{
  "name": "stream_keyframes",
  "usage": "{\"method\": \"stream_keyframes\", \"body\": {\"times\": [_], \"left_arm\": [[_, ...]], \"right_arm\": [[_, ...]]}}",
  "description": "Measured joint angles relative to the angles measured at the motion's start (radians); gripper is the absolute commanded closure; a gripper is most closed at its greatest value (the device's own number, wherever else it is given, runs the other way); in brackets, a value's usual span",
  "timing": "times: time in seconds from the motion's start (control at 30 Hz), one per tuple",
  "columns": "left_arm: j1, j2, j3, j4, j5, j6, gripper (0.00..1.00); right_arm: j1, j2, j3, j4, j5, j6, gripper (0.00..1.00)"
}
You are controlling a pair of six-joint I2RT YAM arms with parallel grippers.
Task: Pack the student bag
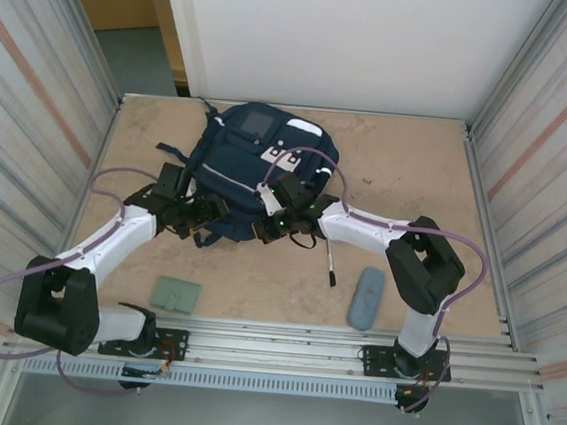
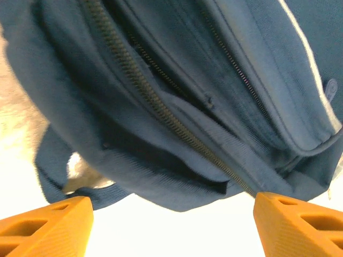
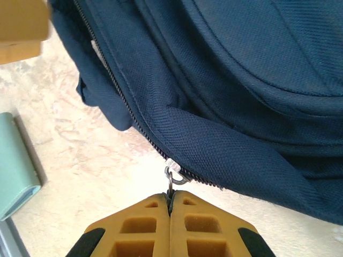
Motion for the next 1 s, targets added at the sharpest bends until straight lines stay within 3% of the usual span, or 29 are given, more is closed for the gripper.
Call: {"method": "stream_keyframes", "body": {"times": [0.13, 0.17, 0.23, 0.3, 0.33, 0.5, 0.63, 0.87, 1.0], "left_arm": [[-0.018, 0.039, -0.001, 0.074, -0.035, -0.056, 0.27], [-0.025, 0.055, -0.001, 0.084, -0.055, -0.071, 0.34], [-0.034, 0.092, -0.001, 0.096, -0.089, -0.094, 0.59], [-0.037, 0.137, 0.000, 0.103, -0.113, -0.107, 0.93], [-0.036, 0.154, 0.003, 0.103, -0.118, -0.105, 1.00], [-0.032, 0.193, 0.069, 0.023, -0.125, -0.047, 1.00], [0.007, 0.190, 0.078, 0.005, -0.063, -0.005, 1.00], [0.083, 0.189, 0.072, 0.008, 0.063, 0.048, 1.00], [0.087, 0.189, 0.072, 0.002, 0.131, 0.084, 1.00]], "right_arm": [[0.027, 0.013, 0.000, 0.017, -0.029, 0.001, 1.00], [0.035, 0.016, 0.000, 0.018, -0.031, 0.001, 1.00], [0.049, 0.016, 0.000, 0.018, -0.031, 0.001, 1.00], [0.056, 0.016, 0.000, 0.017, -0.027, 0.000, 1.00], [0.056, 0.016, 0.000, 0.014, -0.024, 0.000, 1.00], [0.044, 0.015, -0.018, 0.008, 0.040, -0.037, 1.00], [-0.001, 0.011, -0.067, 0.005, 0.120, -0.086, 1.00], [-0.210, -0.010, -0.144, 0.005, 0.230, -0.080, 1.00], [-0.298, -0.006, -0.139, 0.029, 0.230, -0.065, 1.00]]}}
